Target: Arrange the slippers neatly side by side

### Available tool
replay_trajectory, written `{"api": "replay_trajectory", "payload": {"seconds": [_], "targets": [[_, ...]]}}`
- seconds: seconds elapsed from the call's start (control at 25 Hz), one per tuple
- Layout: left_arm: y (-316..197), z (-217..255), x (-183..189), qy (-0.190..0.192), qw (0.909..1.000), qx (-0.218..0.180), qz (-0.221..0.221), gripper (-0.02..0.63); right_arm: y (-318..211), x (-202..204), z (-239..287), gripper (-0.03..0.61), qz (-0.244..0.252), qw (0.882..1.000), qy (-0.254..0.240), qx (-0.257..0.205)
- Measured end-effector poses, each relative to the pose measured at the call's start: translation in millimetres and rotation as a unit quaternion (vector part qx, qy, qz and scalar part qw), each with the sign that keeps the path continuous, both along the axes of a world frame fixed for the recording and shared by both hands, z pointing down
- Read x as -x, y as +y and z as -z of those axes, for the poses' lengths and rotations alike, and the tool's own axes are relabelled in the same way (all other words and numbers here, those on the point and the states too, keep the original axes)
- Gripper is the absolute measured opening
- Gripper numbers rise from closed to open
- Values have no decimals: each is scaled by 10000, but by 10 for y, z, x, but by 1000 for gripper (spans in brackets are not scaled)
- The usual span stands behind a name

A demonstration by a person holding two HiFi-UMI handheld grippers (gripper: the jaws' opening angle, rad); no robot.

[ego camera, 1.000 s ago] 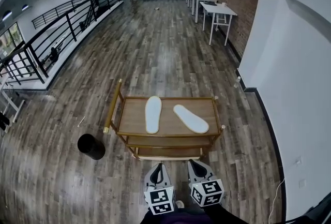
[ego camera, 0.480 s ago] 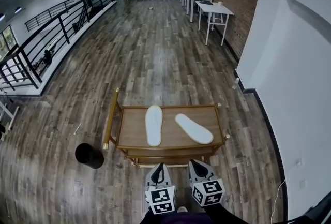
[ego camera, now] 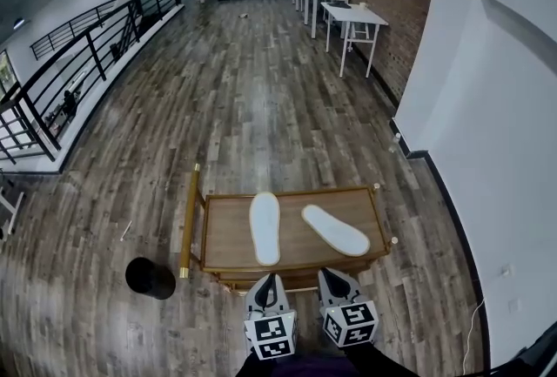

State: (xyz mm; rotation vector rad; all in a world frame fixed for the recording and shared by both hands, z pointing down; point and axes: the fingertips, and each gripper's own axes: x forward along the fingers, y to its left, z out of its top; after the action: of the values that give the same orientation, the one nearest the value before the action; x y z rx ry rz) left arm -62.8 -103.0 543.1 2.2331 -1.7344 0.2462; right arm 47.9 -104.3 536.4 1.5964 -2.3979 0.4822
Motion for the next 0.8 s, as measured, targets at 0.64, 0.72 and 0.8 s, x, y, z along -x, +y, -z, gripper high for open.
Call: {"api": "replay_trajectory", "payload": {"seconds": [0.64,0.72,0.8], "targets": [[-351,-103,35,100,9998,132,104,-9,-325,10,-111,-2,23,9998,22,194],[-424,-131,14,69,9997,214,124,-9,-441,9,-120,-2,99,9997,-4,211],[-537,-117,5,45,9996,197,179,-9,-569,4,-112,-2,198,9996,-56,205]]}}
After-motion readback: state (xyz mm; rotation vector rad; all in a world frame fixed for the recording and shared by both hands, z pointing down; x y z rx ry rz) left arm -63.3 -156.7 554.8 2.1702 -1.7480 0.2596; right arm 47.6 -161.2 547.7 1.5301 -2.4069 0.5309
